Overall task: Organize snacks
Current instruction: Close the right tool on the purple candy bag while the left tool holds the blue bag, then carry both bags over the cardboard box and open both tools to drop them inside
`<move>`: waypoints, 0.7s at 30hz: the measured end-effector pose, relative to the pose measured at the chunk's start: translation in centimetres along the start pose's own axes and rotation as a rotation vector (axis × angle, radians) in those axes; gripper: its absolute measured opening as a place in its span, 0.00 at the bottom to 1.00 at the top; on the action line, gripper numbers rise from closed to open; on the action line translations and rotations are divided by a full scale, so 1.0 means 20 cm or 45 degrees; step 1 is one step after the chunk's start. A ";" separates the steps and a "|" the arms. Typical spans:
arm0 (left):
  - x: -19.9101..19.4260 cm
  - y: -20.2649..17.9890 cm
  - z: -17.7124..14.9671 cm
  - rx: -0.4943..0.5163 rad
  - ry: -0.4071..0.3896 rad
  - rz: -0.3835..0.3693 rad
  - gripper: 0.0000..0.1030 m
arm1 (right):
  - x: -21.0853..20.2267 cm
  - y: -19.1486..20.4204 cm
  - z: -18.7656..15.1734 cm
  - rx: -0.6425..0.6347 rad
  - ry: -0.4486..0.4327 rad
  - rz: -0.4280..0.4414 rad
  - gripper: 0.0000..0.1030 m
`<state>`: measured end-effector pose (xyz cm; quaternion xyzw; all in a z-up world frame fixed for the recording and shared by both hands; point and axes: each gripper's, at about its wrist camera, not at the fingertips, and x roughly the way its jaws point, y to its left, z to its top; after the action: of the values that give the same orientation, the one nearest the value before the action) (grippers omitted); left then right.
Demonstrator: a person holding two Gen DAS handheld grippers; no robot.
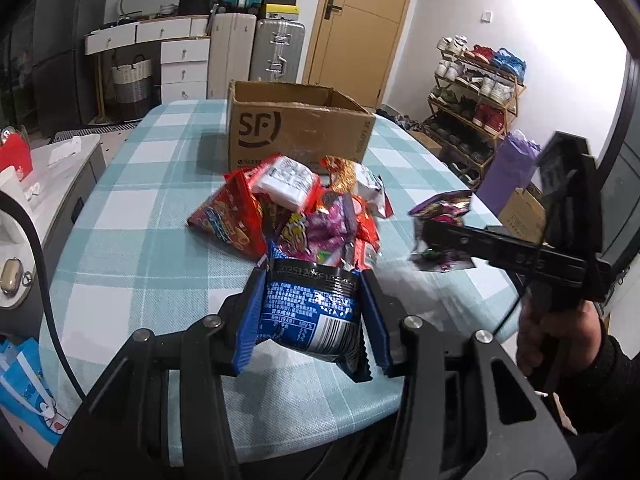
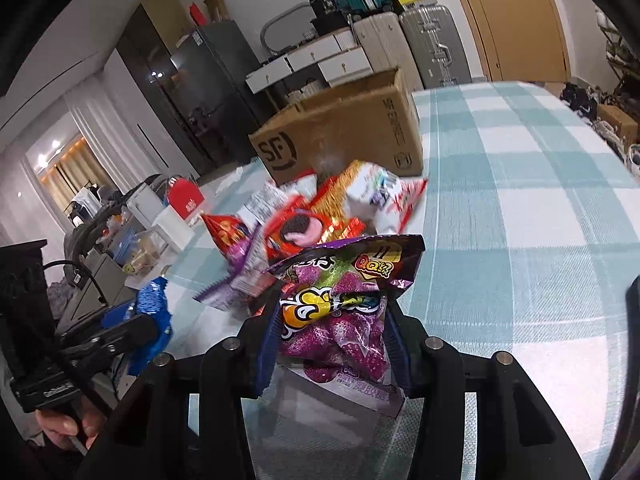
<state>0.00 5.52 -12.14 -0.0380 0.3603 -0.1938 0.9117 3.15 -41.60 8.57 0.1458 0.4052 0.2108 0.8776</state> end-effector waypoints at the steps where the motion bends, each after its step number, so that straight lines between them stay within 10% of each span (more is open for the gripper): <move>1: 0.00 0.01 0.01 -0.004 -0.001 0.005 0.42 | -0.02 0.01 0.02 -0.008 -0.013 0.005 0.46; 21: 0.01 0.10 0.62 -0.057 -0.069 -0.061 0.42 | -0.29 0.18 0.60 -0.150 -0.205 0.169 0.46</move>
<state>9.06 6.40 -3.53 -0.0720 0.3388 -0.2063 0.9151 8.10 -42.36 21.37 0.1371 0.3099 0.2796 0.8983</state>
